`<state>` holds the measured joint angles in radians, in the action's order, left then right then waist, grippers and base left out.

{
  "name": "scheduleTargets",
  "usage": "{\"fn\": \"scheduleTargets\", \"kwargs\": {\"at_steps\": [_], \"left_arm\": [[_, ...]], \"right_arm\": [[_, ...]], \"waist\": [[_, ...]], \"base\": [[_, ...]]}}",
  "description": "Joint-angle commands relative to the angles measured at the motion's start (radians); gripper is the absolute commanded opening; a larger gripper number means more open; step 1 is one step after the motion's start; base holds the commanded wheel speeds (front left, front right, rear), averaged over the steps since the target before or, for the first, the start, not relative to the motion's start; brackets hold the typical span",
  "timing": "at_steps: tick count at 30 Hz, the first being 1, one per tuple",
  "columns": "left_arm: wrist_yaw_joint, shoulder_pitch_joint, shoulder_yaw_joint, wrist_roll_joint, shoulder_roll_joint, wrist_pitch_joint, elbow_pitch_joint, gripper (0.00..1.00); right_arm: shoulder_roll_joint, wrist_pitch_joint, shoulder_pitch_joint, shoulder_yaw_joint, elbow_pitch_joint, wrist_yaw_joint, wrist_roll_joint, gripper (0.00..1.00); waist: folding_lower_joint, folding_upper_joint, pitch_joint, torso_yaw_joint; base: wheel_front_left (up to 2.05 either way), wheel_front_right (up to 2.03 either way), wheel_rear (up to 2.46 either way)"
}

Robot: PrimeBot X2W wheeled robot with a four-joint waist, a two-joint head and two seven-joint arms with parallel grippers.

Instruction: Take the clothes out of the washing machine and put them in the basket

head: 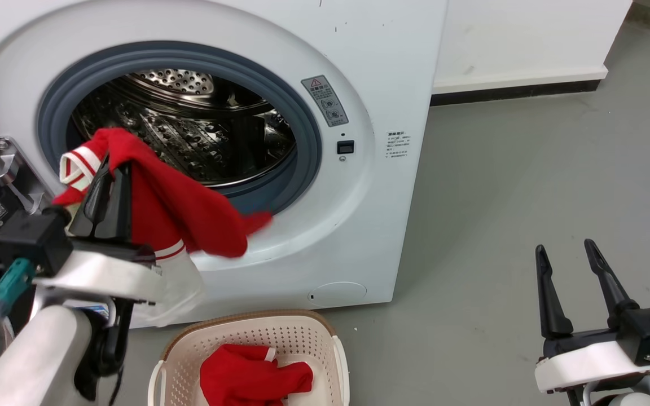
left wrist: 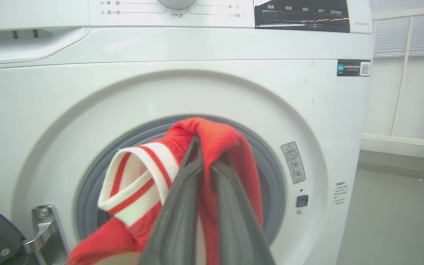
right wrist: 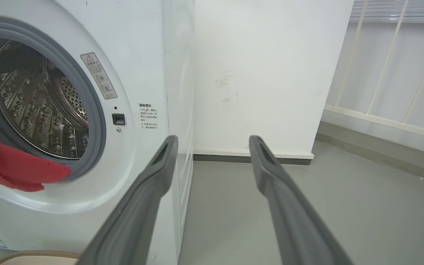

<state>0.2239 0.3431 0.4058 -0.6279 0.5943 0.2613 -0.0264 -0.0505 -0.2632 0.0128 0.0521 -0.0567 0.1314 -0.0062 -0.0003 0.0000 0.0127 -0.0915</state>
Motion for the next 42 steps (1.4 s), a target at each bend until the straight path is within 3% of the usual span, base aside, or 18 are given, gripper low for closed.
{"fn": "scheduleTargets", "kwargs": {"at_steps": [1,8,16,25,35,42], "left_arm": [[0.006,-0.017,-0.005,0.004,0.005,0.005,-0.014,0.0],[0.064,-0.111,0.011,0.023,0.035,-0.045,-0.167,0.0],[0.031,-0.172,0.122,0.014,0.04,-0.169,-0.063,0.0],[-0.052,-0.107,0.187,0.015,-0.003,-0.173,0.228,0.0],[-0.189,0.07,0.258,0.027,-0.117,-0.171,0.636,0.0],[-0.249,0.189,0.249,-0.004,-0.189,-0.156,0.911,0.0]], "right_arm": [[0.001,-0.002,-0.017,0.003,0.0,-0.001,0.003,1.0],[0.001,-0.003,-0.019,0.005,0.001,-0.001,0.008,1.0],[0.001,-0.002,0.013,-0.005,0.012,-0.001,0.006,1.0],[0.001,-0.002,0.06,-0.011,0.03,-0.001,0.001,1.0],[0.001,-0.003,0.125,-0.012,0.063,-0.001,-0.003,1.0],[0.001,-0.002,0.16,-0.01,0.085,-0.001,0.007,1.0]], "waist": [[0.0003,0.0,-0.001,0.003],[0.0003,0.0,0.006,0.018],[0.0003,0.0,0.074,0.006],[0.0003,0.0,0.206,-0.031],[0.0003,0.0,0.384,-0.081],[0.0003,0.0,0.505,-0.113]], "base": [[0.0,0.0,0.0],[0.0,0.0,0.0],[0.0,0.0,0.0],[0.0,0.0,0.0],[0.0,0.0,0.0],[0.0,0.0,0.0]]}}
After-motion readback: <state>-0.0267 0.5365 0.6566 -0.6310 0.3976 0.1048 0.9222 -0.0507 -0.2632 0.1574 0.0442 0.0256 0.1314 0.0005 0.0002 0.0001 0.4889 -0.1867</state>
